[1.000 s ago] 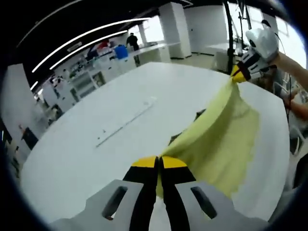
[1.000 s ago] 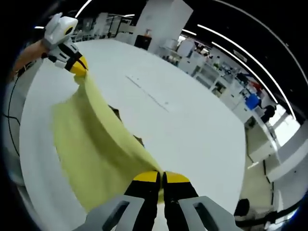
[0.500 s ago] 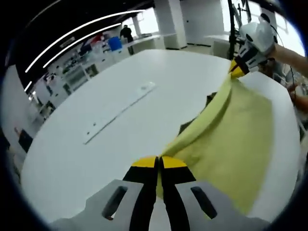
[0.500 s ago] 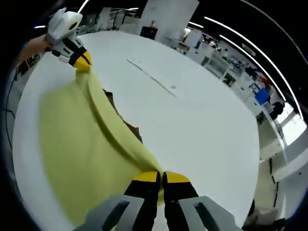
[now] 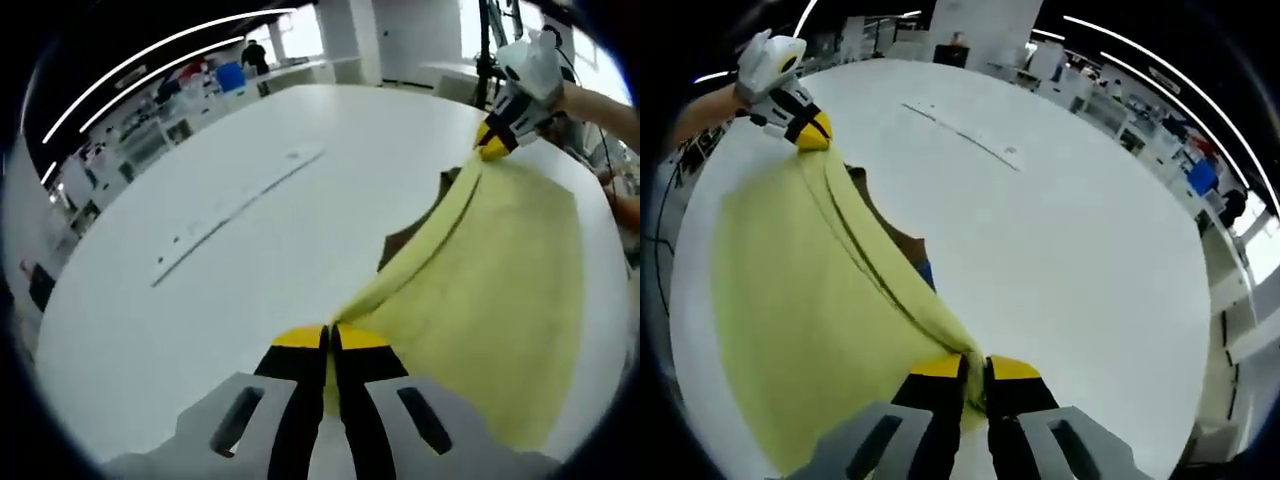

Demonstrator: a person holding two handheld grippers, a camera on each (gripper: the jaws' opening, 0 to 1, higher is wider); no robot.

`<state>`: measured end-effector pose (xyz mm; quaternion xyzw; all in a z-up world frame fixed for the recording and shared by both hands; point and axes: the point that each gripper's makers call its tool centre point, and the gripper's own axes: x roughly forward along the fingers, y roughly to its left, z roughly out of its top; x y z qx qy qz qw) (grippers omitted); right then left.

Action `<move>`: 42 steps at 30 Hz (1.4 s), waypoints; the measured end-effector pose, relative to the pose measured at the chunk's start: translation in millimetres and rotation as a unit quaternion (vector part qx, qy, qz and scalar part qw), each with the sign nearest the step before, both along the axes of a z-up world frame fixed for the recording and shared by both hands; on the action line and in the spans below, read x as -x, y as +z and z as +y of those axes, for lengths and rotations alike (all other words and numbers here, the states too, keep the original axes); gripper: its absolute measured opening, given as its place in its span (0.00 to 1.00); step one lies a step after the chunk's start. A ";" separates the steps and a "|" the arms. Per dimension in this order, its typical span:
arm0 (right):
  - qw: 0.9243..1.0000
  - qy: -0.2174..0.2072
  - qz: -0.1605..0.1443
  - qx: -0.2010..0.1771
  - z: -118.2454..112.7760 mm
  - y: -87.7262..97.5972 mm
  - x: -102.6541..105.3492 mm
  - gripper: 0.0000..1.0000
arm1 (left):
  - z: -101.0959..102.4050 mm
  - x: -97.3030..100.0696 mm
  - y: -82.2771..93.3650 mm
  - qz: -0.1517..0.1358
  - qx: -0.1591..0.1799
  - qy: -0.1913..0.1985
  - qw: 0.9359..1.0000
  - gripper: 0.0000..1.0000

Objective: Fold the garment on the visible template until the final outline fits inside the template.

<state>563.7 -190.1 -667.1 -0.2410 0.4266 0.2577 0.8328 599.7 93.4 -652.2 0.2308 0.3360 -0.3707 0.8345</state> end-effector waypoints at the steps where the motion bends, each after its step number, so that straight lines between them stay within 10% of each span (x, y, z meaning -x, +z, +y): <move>1: 1.000 -0.001 0.001 -0.002 -0.6 0.6 0.1 0.07 | 2.2 -0.3 0.4 0.000 0.000 0.003 1.000 0.02; 19: 1.000 -0.012 0.001 -0.017 -19.3 9.8 11.9 0.24 | 38.0 30.8 26.9 -0.007 0.060 -0.039 0.997 0.36; 23: 1.000 -0.015 -0.005 -0.014 -21.8 6.2 9.0 0.23 | 37.0 30.6 12.5 -0.029 0.003 -0.078 0.997 0.34; 31: 0.997 -0.051 -0.019 -0.058 -22.2 5.4 -2.7 0.17 | 33.2 20.3 0.6 -0.035 0.002 -0.071 0.997 0.24; 42: 0.984 -0.145 -0.031 -0.094 -28.2 4.9 -17.6 0.13 | 39.2 -15.2 1.6 -0.056 0.046 0.047 0.996 0.10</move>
